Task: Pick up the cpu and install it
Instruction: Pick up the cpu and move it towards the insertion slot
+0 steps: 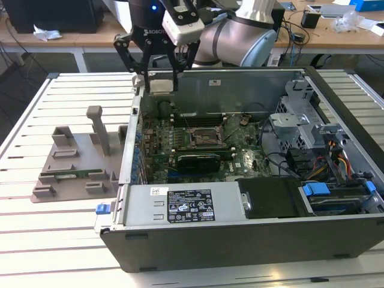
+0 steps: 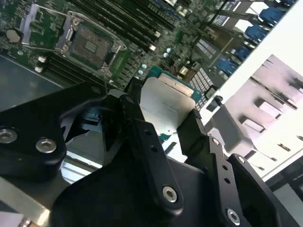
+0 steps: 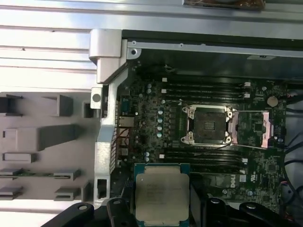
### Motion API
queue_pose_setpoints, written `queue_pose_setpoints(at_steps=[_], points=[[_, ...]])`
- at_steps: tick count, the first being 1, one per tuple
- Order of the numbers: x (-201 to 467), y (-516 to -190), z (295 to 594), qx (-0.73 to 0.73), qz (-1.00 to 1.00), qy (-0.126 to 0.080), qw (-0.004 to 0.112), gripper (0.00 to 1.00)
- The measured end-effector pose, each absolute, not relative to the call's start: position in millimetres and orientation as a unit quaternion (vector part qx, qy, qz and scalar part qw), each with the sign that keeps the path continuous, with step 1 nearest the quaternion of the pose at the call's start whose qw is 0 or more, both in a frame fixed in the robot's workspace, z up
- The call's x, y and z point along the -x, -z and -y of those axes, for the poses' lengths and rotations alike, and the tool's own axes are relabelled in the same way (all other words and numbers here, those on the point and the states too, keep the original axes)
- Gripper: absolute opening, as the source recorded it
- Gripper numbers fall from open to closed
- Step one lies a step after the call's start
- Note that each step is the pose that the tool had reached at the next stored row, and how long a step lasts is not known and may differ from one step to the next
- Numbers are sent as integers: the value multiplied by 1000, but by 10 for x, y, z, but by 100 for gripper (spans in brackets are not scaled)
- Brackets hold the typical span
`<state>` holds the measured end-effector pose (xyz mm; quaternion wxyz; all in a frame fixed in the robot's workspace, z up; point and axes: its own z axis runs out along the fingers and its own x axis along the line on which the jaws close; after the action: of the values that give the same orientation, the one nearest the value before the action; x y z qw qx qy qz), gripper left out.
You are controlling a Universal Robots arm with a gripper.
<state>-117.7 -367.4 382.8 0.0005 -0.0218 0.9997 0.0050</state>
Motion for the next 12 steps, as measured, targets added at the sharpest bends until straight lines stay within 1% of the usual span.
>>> queue_pose_setpoints(at_steps=[12], points=[[743, -3747, 3629, 12, -1000, -4, 1, 55]])
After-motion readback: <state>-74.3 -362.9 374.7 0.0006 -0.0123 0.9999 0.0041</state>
